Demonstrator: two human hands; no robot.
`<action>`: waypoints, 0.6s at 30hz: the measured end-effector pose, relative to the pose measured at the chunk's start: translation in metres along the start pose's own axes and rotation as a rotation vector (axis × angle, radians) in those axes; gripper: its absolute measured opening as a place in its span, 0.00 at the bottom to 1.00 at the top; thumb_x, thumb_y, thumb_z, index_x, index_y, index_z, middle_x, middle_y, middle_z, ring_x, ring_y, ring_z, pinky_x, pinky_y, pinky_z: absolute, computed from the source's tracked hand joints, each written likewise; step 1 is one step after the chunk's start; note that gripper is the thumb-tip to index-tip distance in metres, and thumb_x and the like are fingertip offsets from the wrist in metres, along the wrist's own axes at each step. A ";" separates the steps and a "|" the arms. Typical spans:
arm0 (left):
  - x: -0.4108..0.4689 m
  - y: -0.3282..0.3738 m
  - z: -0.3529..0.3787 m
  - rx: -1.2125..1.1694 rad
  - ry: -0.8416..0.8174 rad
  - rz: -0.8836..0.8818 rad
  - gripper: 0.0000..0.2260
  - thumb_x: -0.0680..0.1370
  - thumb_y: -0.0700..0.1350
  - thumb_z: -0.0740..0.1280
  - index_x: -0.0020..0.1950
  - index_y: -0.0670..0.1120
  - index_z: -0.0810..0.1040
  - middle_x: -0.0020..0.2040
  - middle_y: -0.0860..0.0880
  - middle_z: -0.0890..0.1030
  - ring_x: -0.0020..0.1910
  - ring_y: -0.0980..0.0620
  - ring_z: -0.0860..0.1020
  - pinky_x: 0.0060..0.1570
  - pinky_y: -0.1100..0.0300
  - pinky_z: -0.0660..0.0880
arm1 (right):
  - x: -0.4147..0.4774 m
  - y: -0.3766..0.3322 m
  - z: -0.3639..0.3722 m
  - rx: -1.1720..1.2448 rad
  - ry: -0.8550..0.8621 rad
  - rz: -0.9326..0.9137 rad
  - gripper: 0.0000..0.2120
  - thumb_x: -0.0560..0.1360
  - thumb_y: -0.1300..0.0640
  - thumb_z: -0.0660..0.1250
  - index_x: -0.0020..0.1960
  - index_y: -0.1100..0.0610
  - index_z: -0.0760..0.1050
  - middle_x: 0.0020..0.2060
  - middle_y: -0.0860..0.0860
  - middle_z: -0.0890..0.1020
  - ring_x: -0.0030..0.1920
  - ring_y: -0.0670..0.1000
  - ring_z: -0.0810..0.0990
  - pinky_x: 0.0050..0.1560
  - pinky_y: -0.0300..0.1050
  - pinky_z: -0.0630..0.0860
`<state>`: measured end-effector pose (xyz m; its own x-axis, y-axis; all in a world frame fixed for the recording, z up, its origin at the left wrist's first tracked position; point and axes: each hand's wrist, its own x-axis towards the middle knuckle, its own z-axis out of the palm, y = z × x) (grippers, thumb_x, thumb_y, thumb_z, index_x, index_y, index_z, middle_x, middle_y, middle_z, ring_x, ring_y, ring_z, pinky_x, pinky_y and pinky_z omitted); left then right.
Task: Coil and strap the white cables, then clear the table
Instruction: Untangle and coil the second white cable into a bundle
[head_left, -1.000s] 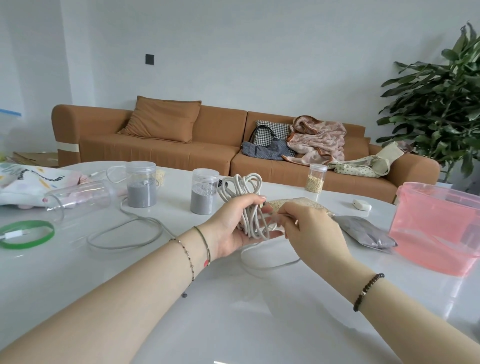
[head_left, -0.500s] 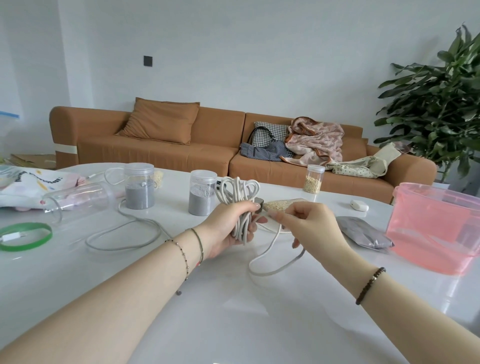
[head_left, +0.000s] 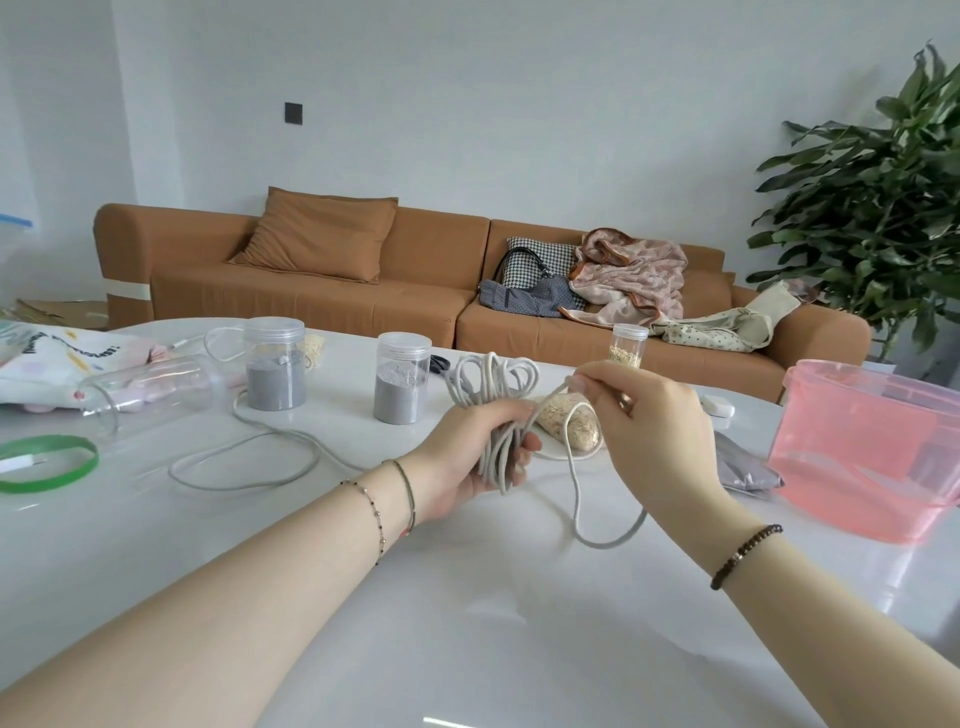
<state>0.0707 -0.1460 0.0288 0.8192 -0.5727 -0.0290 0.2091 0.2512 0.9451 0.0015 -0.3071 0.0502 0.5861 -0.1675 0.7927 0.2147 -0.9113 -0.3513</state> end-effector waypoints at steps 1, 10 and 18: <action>-0.002 0.001 0.002 -0.021 -0.042 -0.018 0.06 0.79 0.43 0.67 0.47 0.41 0.77 0.33 0.45 0.77 0.28 0.52 0.72 0.27 0.61 0.71 | 0.002 0.001 -0.001 -0.011 0.013 -0.029 0.05 0.79 0.48 0.67 0.47 0.44 0.82 0.29 0.35 0.75 0.36 0.47 0.74 0.33 0.44 0.66; -0.007 -0.003 0.008 0.117 -0.194 -0.226 0.05 0.79 0.44 0.68 0.46 0.44 0.74 0.30 0.49 0.70 0.26 0.55 0.65 0.24 0.67 0.62 | 0.004 0.012 -0.004 -0.161 -0.018 -0.558 0.13 0.82 0.49 0.59 0.48 0.53 0.79 0.35 0.46 0.78 0.28 0.51 0.75 0.23 0.47 0.72; -0.011 0.002 0.014 0.358 -0.259 -0.252 0.08 0.78 0.45 0.69 0.44 0.46 0.71 0.28 0.50 0.69 0.24 0.56 0.62 0.23 0.67 0.59 | 0.002 0.011 -0.008 -0.259 -0.014 -0.689 0.05 0.74 0.63 0.72 0.47 0.54 0.79 0.32 0.48 0.73 0.26 0.50 0.67 0.20 0.47 0.68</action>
<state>0.0546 -0.1497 0.0355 0.5984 -0.7671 -0.2313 0.1497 -0.1766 0.9728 -0.0013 -0.3203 0.0522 0.3949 0.4784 0.7843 0.3473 -0.8681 0.3547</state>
